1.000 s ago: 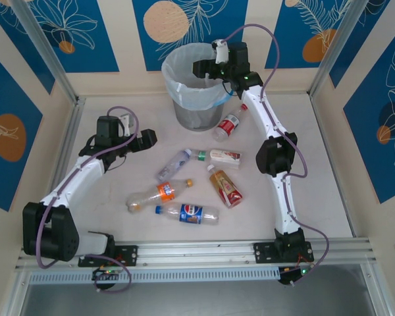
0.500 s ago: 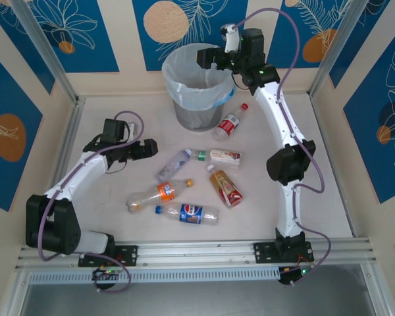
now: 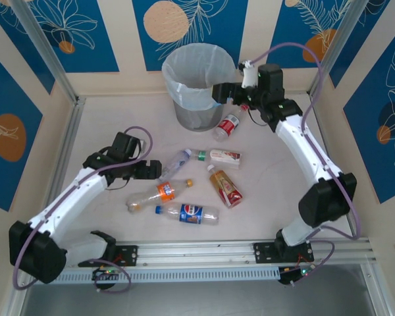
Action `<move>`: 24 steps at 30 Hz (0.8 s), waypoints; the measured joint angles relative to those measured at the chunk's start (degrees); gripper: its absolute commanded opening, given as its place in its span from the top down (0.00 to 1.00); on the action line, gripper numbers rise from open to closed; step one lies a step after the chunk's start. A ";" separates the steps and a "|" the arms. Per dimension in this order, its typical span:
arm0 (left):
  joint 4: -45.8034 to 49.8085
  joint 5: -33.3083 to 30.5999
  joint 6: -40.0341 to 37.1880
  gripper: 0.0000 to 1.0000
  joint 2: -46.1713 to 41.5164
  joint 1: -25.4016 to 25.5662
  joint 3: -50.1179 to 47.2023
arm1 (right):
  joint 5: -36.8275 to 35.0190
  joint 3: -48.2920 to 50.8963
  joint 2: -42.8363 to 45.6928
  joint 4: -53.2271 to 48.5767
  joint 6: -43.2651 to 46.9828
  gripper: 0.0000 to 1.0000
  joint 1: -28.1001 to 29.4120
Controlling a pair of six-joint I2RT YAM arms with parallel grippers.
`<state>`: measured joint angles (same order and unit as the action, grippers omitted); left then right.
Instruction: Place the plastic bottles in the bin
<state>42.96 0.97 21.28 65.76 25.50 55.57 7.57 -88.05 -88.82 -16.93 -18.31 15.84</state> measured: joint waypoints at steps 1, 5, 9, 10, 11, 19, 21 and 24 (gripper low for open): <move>0.04 -0.04 -0.28 0.01 -0.48 0.68 0.17 | -0.35 3.10 2.16 0.44 -0.85 0.00 -0.48; -0.11 -0.63 -1.55 0.01 0.85 4.31 0.31 | -2.82 13.68 10.14 2.40 -3.76 0.00 -1.86; -0.11 -1.53 -3.15 0.01 6.40 7.15 1.55 | -6.19 24.22 17.68 3.50 -6.88 0.00 -3.48; -0.33 -1.55 -3.58 0.01 8.46 7.45 2.40 | -6.95 26.45 19.06 3.50 -7.82 0.00 -3.91; -0.87 -1.55 -4.07 0.01 10.32 7.69 3.17 | -7.58 27.98 19.87 3.45 -8.55 0.01 -4.28; -7.08 -2.54 -8.31 0.01 23.37 7.80 8.09 | -10.25 34.40 22.60 3.48 -12.92 0.01 -7.30; -8.79 -2.03 -8.46 0.01 25.53 7.80 9.49 | -10.43 34.40 22.60 3.56 -13.22 0.01 -7.56; -9.66 -1.60 -9.01 0.01 28.41 7.80 12.15 | -10.45 34.38 22.60 3.63 -13.29 0.00 -7.82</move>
<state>33.30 -0.62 12.27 94.17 33.30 67.72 -2.87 -53.67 -66.22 -13.30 -31.59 8.01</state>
